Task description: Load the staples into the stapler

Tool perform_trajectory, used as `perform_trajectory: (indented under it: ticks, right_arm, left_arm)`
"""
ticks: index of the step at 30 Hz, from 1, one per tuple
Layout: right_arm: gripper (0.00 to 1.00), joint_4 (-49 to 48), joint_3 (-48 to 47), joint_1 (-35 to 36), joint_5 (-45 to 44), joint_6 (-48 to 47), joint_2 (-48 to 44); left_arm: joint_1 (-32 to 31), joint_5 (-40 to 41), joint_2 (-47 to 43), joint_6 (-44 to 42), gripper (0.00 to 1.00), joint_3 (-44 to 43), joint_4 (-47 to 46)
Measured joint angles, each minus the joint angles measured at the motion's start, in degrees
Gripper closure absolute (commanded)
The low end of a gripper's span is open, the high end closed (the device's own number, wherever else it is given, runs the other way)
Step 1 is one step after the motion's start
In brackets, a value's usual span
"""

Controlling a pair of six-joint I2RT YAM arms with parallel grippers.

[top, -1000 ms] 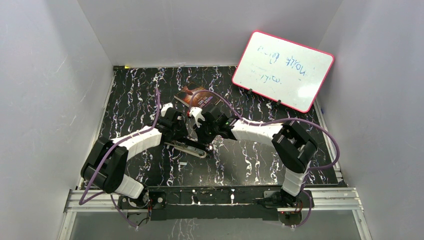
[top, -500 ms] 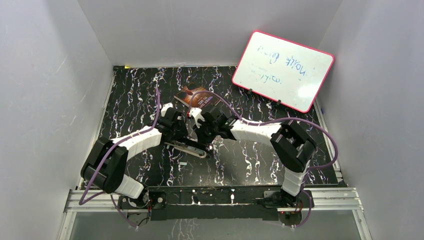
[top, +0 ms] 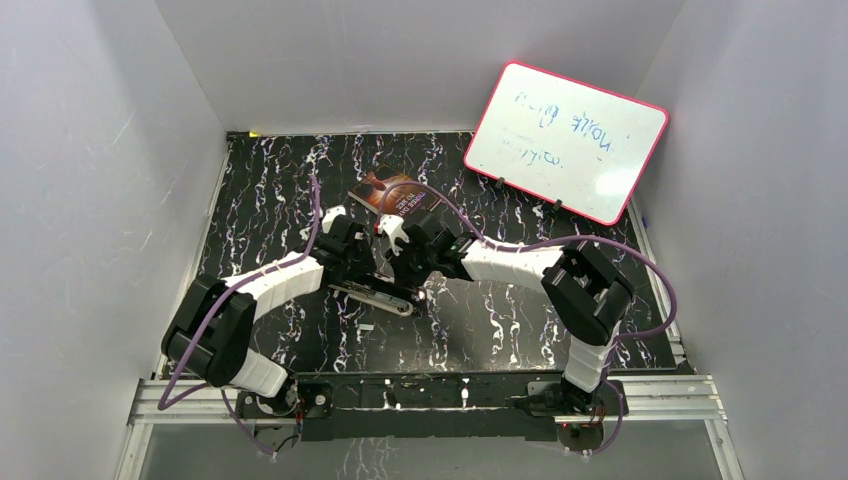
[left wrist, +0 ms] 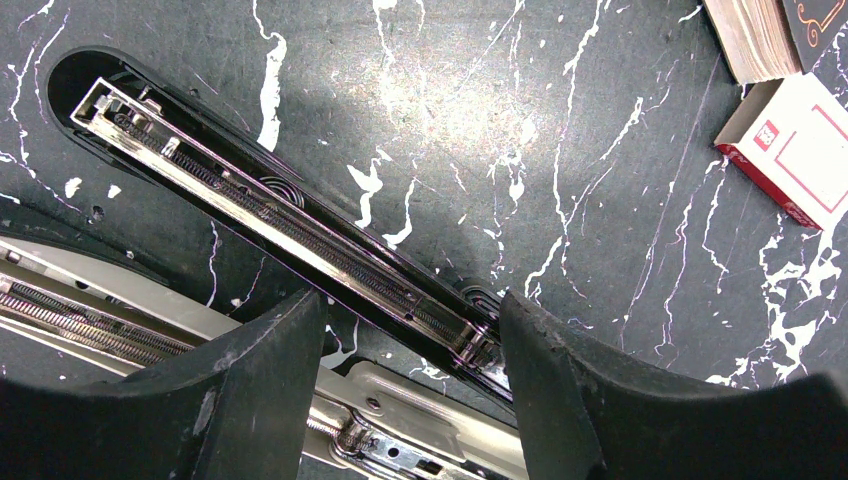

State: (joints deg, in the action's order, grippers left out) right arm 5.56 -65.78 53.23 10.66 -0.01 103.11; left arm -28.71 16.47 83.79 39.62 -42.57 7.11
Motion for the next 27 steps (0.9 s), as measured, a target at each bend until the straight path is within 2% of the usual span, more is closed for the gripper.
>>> perform_trajectory:
  ticks: [27]
  right_arm:
    - [1.0, -0.44, 0.0, 0.0, -0.44, 0.02, -0.13]
  left_arm:
    - [0.0, 0.0, 0.0, -0.09, 0.38, 0.0, 0.0]
